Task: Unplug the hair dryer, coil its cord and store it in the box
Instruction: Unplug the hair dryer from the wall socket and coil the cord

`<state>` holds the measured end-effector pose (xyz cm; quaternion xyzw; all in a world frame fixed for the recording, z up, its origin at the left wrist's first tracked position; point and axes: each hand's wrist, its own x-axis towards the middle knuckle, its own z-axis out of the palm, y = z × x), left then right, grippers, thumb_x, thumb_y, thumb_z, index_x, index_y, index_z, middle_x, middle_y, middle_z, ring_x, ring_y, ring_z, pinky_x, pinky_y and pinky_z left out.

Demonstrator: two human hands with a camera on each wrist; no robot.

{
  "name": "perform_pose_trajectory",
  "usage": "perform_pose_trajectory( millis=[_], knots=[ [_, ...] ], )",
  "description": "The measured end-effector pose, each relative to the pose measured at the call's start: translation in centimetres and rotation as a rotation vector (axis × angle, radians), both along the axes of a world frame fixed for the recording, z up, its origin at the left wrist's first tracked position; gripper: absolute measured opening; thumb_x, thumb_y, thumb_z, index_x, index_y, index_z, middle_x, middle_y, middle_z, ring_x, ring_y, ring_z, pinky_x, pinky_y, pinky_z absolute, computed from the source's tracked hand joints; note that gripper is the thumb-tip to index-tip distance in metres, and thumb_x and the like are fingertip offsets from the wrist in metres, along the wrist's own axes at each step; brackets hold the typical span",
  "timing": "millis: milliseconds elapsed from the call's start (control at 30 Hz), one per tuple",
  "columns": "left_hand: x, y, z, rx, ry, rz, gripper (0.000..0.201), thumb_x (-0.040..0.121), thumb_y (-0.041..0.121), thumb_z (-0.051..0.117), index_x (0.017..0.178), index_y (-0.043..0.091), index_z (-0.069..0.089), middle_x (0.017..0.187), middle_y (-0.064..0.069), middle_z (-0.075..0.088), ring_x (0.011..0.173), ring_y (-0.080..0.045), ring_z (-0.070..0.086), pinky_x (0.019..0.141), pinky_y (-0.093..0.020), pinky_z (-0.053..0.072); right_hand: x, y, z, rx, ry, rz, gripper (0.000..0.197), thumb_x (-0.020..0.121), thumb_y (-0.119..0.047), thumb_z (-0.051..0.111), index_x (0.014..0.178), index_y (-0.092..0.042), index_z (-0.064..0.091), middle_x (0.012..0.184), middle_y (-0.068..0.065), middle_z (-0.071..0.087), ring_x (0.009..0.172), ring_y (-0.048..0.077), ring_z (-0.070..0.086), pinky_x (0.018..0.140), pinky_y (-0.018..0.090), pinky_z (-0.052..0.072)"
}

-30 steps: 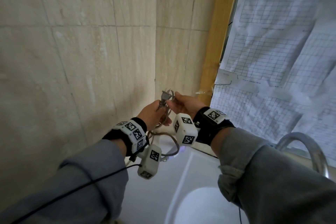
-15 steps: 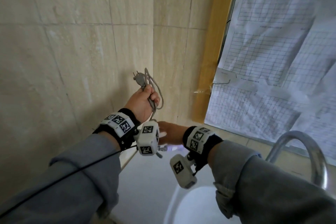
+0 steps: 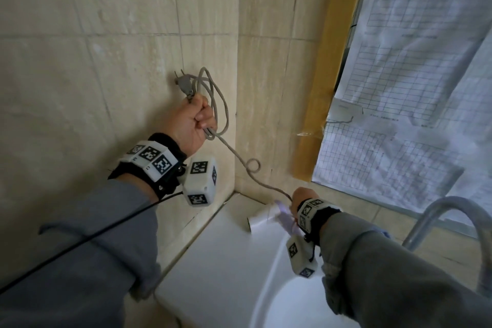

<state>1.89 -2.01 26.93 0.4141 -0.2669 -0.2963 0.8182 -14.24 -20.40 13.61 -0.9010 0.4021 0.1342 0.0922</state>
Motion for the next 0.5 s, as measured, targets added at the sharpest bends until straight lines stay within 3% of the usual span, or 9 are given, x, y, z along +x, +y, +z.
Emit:
perform_pose_trajectory(
  millis=[67,133,167,233,300,367,433,467,500],
  knots=[
    [0.3,0.9,0.7,0.02,-0.031,0.014,0.038,0.101,0.029,0.025,0.068,0.018,0.039,0.037,0.009,0.035,0.032,-0.002,0.03,0.049,-0.013,0.033,-0.6,-0.4,-0.5,-0.019,0.01,-0.058,0.047,0.094,-0.038,0.045,0.119,0.0,0.058,0.116,0.013,0.062,0.116,0.029,0.059,0.095,0.032,0.047],
    [0.4,1.8,1.2,0.045,-0.059,0.029,0.038,0.101,0.029,0.026,0.067,0.019,0.038,0.036,0.009,0.034,0.033,-0.002,0.028,0.05,-0.014,0.03,-1.2,-0.2,-0.2,-0.052,0.05,-0.031,0.061,0.092,-0.055,0.039,0.116,-0.002,0.058,0.103,0.011,0.057,0.113,0.028,0.059,0.097,0.032,0.045],
    [0.4,2.2,1.3,0.057,-0.067,0.032,0.038,0.101,0.029,0.026,0.067,0.019,0.038,0.036,0.009,0.033,0.032,-0.001,0.028,0.051,-0.015,0.028,-1.3,0.1,0.2,-0.09,0.089,0.024,0.061,0.093,-0.055,0.035,0.115,-0.003,0.059,0.097,0.01,0.052,0.11,0.027,0.058,0.098,0.032,0.044],
    [0.2,3.0,1.5,0.08,-0.088,0.035,0.038,0.101,0.029,0.026,0.066,0.019,0.038,0.036,0.009,0.033,0.032,-0.001,0.027,0.051,-0.016,0.027,-1.7,0.3,1.2,-0.154,0.158,0.148,0.046,0.097,-0.041,0.033,0.109,-0.006,0.06,0.082,0.008,0.048,0.095,0.025,0.053,0.098,0.031,0.044],
    [0.2,3.9,1.6,0.093,-0.116,0.063,0.038,0.101,0.027,0.026,0.066,0.018,0.038,0.035,0.009,0.032,0.031,-0.001,0.026,0.047,-0.016,0.028,-1.9,-0.3,1.9,-0.19,0.22,0.184,0.036,0.096,-0.039,0.036,0.097,-0.011,0.058,0.068,0.004,0.041,0.086,0.022,0.047,0.094,0.03,0.046],
    [0.1,5.0,1.9,0.098,-0.128,0.097,0.037,0.101,0.024,0.027,0.067,0.016,0.038,0.034,0.009,0.031,0.029,-0.002,0.025,0.041,-0.015,0.029,-2.0,-0.5,2.0,-0.178,0.277,0.154,0.035,0.095,-0.038,0.044,0.109,-0.013,0.063,0.076,0.003,0.051,0.088,0.022,0.05,0.092,0.028,0.046],
    [0.1,5.6,2.0,0.095,-0.128,0.11,0.036,0.101,0.023,0.028,0.067,0.015,0.039,0.034,0.009,0.031,0.029,-0.002,0.025,0.039,-0.013,0.03,-2.2,-0.3,1.7,-0.143,0.253,0.121,0.041,0.094,-0.038,0.044,0.119,-0.01,0.062,0.1,0.007,0.063,0.097,0.022,0.058,0.093,0.027,0.046],
    [0.1,5.7,2.1,0.095,-0.128,0.117,0.036,0.101,0.023,0.028,0.067,0.015,0.039,0.034,0.01,0.031,0.028,-0.002,0.025,0.039,-0.012,0.03,-2.2,0.1,1.8,-0.11,0.193,0.083,0.045,0.095,-0.041,0.041,0.118,-0.009,0.063,0.099,0.008,0.063,0.096,0.023,0.059,0.092,0.027,0.046],
    [0.0,5.7,2.2,0.097,-0.131,0.123,0.036,0.101,0.023,0.028,0.068,0.015,0.039,0.035,0.01,0.031,0.028,-0.002,0.025,0.039,-0.012,0.029,-2.2,0.4,1.7,-0.072,0.172,0.065,0.046,0.095,-0.043,0.038,0.112,-0.009,0.064,0.088,0.007,0.059,0.086,0.022,0.058,0.088,0.028,0.047]
  ],
)
